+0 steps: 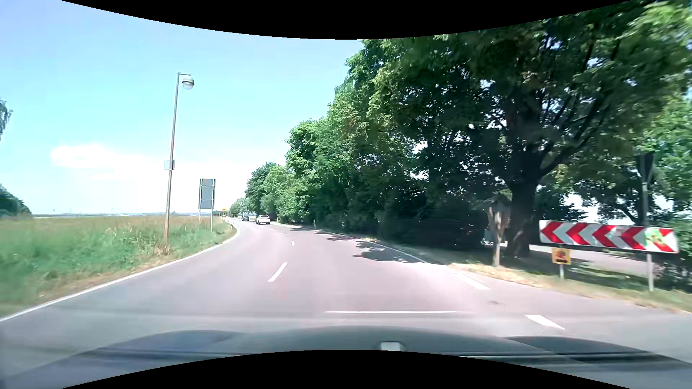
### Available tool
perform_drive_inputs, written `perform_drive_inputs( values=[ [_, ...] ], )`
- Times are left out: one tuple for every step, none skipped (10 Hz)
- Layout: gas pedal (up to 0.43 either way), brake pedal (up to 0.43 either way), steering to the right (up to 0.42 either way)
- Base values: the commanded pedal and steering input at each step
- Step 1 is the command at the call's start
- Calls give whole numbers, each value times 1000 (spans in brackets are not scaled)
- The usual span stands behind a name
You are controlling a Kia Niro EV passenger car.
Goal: Follow the waypoints while adhering to traffic rules and regulations
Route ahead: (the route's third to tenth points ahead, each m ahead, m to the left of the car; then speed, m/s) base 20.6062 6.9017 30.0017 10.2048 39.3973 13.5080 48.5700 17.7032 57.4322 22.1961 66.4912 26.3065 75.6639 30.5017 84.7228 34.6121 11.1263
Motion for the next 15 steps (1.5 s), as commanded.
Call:
perform_drive_inputs(
  values=[
    [150,0,-67],
    [150,0,-65],
    [150,0,-61],
    [157,0,-56],
    [157,0,-53],
    [169,0,-52],
    [169,0,-52],
    [177,0,-51],
    [197,0,-49],
    [209,0,-48],
    [209,0,-48],
    [209,0,-48],
    [209,0,-49],
    [220,0,-50],
    [220,0,-50]
  ],
)
